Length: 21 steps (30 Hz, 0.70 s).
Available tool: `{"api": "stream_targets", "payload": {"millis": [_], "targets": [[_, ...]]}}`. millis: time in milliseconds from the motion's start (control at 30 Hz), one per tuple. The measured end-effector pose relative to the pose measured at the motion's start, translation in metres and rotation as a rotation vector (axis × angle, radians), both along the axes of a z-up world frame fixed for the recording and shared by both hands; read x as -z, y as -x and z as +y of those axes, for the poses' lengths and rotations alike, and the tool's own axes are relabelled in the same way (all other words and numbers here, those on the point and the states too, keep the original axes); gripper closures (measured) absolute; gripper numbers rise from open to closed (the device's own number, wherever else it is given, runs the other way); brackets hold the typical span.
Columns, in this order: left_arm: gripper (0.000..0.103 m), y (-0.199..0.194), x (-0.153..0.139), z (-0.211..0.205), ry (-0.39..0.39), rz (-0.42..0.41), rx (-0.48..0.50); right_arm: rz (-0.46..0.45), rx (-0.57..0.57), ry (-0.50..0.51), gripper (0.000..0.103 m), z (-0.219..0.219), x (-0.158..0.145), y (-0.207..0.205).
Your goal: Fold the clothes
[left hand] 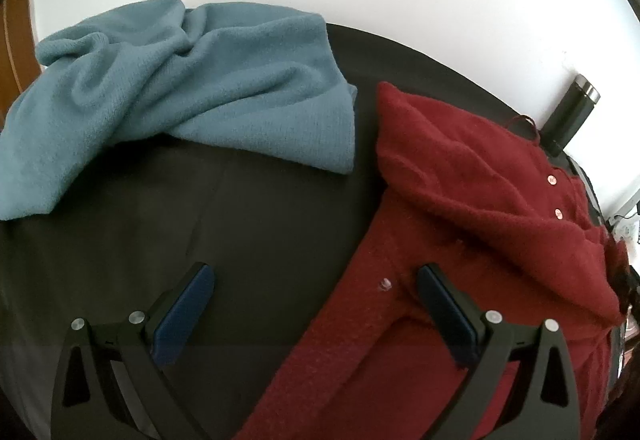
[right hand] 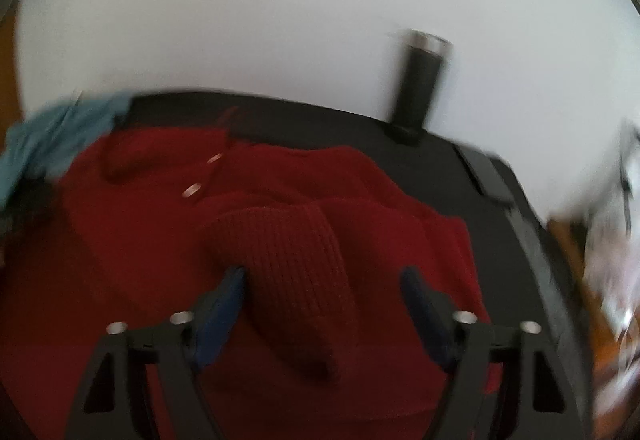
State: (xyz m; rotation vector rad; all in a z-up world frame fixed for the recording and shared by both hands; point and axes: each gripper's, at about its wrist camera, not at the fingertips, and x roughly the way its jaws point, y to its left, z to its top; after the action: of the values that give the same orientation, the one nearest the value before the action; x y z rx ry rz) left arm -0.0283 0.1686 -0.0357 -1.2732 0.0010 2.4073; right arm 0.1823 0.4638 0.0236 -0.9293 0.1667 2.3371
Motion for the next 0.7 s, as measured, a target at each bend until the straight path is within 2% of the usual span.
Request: {"api": "stream_targets", "payload": {"millis": [100,167,300,400,500,567,700], "targets": [[0.001,-0.002,0.000,0.002,0.001,-0.001,0.000,0.026,0.253,0.010,0.046,0.035,-0.003,-0.030],[0.001,0.000,0.001,0.004,0.000,-0.002,0.000,0.006,0.378,0.009,0.046,0.050,-0.001,-0.051],[0.001,0.000,0.000,0.006,0.002,0.006,0.009,-0.026,0.434,0.003,0.045,0.055,0.003,-0.081],[0.001,0.000,-0.001,0.003,-0.004,0.005,0.006,0.039,0.347,-0.012,0.044,0.035,-0.013,-0.082],[0.001,0.000,-0.007,-0.006,-0.009,0.017,0.013,0.093,0.179,-0.065,0.038,0.000,-0.038,-0.060],[0.001,-0.002,-0.013,-0.011,0.018,0.054,0.030,0.108,0.018,-0.102,0.022,-0.031,-0.052,-0.036],[0.001,-0.011,-0.018,-0.014,0.145,0.168,0.098,0.049,-0.303,-0.209,0.020,-0.099,-0.062,0.030]]}}
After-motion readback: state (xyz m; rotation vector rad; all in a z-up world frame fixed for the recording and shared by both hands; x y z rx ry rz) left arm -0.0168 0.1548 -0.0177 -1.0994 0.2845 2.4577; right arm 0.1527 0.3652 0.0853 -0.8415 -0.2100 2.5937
